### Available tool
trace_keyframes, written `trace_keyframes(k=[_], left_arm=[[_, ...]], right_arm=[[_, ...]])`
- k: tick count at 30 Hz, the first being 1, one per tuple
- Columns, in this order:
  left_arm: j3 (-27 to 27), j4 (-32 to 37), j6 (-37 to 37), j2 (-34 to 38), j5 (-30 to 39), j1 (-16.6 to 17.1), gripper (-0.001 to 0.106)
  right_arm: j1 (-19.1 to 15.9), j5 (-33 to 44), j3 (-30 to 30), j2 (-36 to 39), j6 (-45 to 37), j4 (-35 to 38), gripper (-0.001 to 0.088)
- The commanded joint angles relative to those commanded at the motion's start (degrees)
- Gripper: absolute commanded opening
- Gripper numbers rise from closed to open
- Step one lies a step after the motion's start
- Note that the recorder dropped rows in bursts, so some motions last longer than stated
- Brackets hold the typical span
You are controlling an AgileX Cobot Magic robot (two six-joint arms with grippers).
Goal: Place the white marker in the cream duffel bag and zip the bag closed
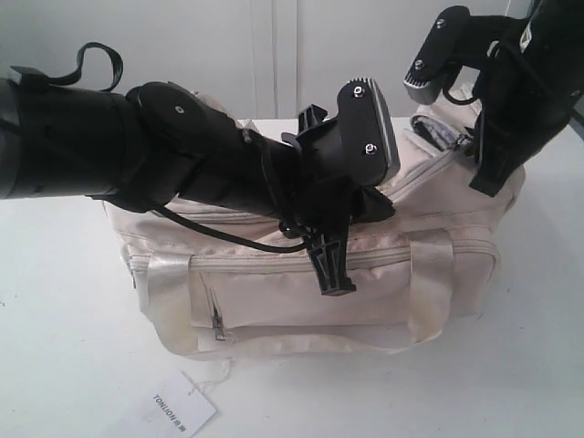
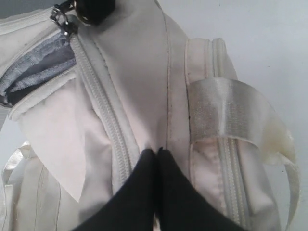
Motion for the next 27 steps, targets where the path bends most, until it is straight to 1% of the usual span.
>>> trace_keyframes(k=[2,5,7,8,10,11,15,17,21,23,25,27], left_arm=[[0.0,1.67,0.0,0.0,0.61,0.0,0.0],[0.0,1.65,0.0,0.0,0.86,0.0,0.0],[0.0,2.12,0.0,0.0,1.83,0.0,0.0],[0.0,2.56,0.0,0.0,2.11,0.0,0.0],[0.0,2.53,0.0,0.0,2.24,0.0,0.0],[0.0,2.53,-0.14,0.0,2.24,0.0,0.0],[0.0,2.53,-0.15,0.0,2.24,0.0,0.001],[0.0,2.53,-0.15,-0.25,2.24,0.0,0.008],[0.0,2.17,-0.15,-1.9,2.38,0.0,0.032],[0.0,1.63,-0.15,-2.75,3.63,0.0,0.042],[0.0,0.84,-0.15,-3.46,5.75,0.0,0.046],[0.0,0.75,-0.15,-3.7,7.92,0.0,0.046]], right_arm=[[0.0,-1.98,0.0,0.0,0.24,-2.61,0.0],[0.0,-5.01,0.0,0.0,1.69,-4.56,0.0],[0.0,-7.13,0.0,0.0,4.79,-4.84,0.0],[0.0,-7.65,0.0,0.0,7.86,-4.84,0.0],[0.0,-7.65,0.0,0.0,14.24,-4.74,0.0],[0.0,-7.65,0.0,0.0,16.0,-4.74,0.0],[0.0,-6.99,0.0,0.0,16.67,-3.71,0.0],[0.0,-6.47,0.0,0.0,16.67,-1.53,0.0],[0.0,-4.83,0.0,0.0,16.67,0.97,0.0],[0.0,-4.03,0.0,0.0,16.67,1.41,0.0],[0.0,-3.39,0.0,0.0,16.67,2.62,0.0],[0.0,-2.65,0.0,0.0,16.67,3.37,0.0]])
